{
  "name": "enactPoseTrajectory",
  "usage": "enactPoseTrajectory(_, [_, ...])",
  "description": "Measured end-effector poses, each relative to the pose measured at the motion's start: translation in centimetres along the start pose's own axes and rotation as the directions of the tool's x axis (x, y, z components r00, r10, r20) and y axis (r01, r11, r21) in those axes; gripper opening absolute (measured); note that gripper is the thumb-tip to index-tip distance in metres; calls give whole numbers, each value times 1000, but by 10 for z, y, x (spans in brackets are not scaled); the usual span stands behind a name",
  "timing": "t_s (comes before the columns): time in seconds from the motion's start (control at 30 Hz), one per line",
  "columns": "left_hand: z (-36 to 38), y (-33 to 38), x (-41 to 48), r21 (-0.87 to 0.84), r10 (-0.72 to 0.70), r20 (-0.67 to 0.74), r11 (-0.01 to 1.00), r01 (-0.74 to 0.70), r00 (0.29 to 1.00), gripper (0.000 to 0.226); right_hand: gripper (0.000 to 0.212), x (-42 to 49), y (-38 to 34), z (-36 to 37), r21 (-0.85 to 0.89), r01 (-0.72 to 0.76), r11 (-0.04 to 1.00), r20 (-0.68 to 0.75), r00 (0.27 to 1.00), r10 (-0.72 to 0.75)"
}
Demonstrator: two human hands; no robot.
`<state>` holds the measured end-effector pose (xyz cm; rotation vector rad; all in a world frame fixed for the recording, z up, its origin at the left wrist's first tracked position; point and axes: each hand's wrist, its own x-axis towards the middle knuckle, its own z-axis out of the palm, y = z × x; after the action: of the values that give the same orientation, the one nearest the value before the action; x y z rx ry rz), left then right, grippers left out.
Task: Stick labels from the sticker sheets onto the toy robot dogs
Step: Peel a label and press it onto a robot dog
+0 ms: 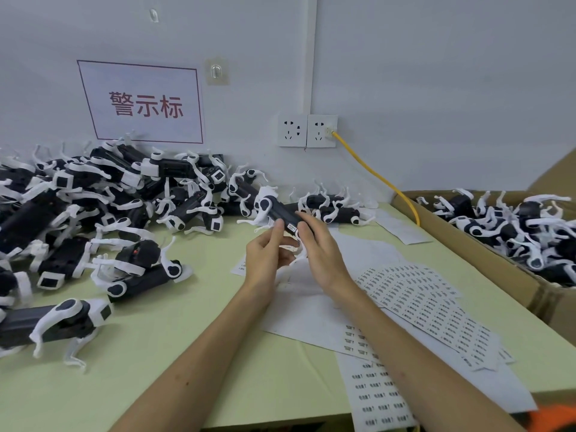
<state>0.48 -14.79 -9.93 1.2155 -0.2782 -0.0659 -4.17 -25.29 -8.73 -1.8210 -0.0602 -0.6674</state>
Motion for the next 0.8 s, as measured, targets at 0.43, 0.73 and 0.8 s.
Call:
enactPoseTrajectory(0.43, [-5, 4, 2, 7, -39, -68, 999, 39, 997, 20, 32, 13, -1, -10, 54, -200, 978, 22, 980, 199])
enactPoseTrajectory(0.73, [-11, 10, 7, 11, -74, -164, 997, 77, 984, 16, 62, 29, 0, -123, 985, 90, 145, -145, 893, 426])
enactPoseTrajectory(0.8, [-12, 11, 7, 7, -76, -164, 997, 78, 984, 17, 81, 22, 4, -154, 925, 363, -112, -303, 883, 358])
